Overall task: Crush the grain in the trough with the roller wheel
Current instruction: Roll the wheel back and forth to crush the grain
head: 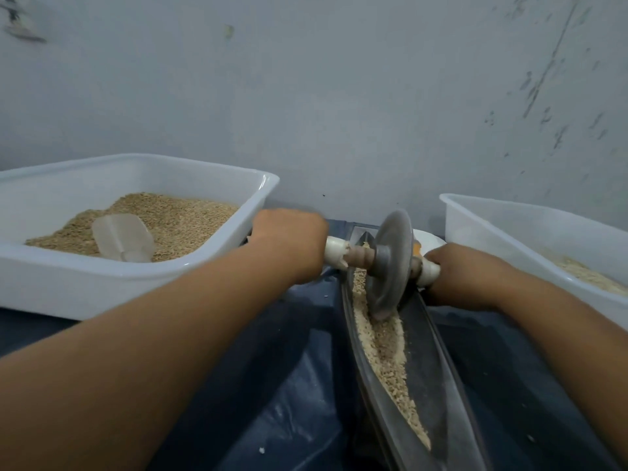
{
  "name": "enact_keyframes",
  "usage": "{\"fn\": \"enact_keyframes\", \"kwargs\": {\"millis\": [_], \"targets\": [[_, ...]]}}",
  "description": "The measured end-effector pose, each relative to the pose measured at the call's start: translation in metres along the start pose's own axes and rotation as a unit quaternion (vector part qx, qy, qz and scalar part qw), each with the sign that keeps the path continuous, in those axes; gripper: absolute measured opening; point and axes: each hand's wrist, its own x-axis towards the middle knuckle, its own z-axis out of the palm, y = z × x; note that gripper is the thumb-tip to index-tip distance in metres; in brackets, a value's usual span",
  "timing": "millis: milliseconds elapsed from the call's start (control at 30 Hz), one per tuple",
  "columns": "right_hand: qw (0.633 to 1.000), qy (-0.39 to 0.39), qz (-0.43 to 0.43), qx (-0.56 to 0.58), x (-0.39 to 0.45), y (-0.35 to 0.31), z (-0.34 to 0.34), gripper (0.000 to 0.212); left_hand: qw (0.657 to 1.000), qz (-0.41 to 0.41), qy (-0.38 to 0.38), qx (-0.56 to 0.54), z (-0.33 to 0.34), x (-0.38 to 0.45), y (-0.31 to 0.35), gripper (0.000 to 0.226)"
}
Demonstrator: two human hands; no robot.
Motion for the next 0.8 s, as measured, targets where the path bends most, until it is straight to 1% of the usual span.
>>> {"fn": "enact_keyframes", "kwargs": {"millis": [67,133,167,233,300,367,500,533,667,733,800], "targets": [[1.000,0.022,0.002,-0.017,-0.007,0.006,0.006,0.012,1.000,0.004,0.022,0.007,0.006,-0.011,-0.001,0.023],[0.998,0.043,-0.012,-0.032,-0.014,0.010,0.014,0.022,0.998,0.017,0.064,0.022,0.013,-0.022,-0.001,0.027],[0.999,0.044,-0.014,-0.028,-0.013,0.010,0.015,0.022,0.997,0.017,0.073,0.023,0.014,-0.022,-0.001,0.027],[1.000,0.024,-0.001,-0.016,-0.005,0.006,0.009,0.011,0.999,0.001,0.041,0.013,0.008,-0.012,0.000,0.019],[1.000,0.004,-0.003,-0.018,0.000,0.000,0.002,0.012,1.000,-0.010,0.009,0.007,0.000,-0.005,0.002,0.016],[1.000,0.010,-0.006,-0.028,-0.003,0.000,0.001,0.012,1.000,-0.010,0.016,0.004,0.002,-0.009,0.003,0.019],[0.996,0.067,-0.011,-0.065,-0.019,0.010,0.013,0.013,0.996,0.009,0.082,0.029,0.017,-0.029,0.000,0.029],[0.996,0.068,-0.012,-0.060,-0.018,0.009,0.013,0.013,0.997,0.005,0.078,0.027,0.019,-0.027,-0.001,0.028],[0.998,0.014,-0.014,-0.051,0.002,-0.004,-0.005,0.014,1.000,-0.018,-0.008,-0.018,0.010,-0.003,-0.002,0.019],[0.998,0.019,-0.018,-0.063,0.005,-0.008,-0.009,0.016,0.999,-0.022,-0.010,-0.032,0.011,-0.002,-0.004,0.018],[0.995,0.050,-0.016,-0.085,0.000,-0.005,-0.003,0.017,0.999,-0.019,0.020,-0.026,0.019,-0.013,-0.006,0.022]]}}
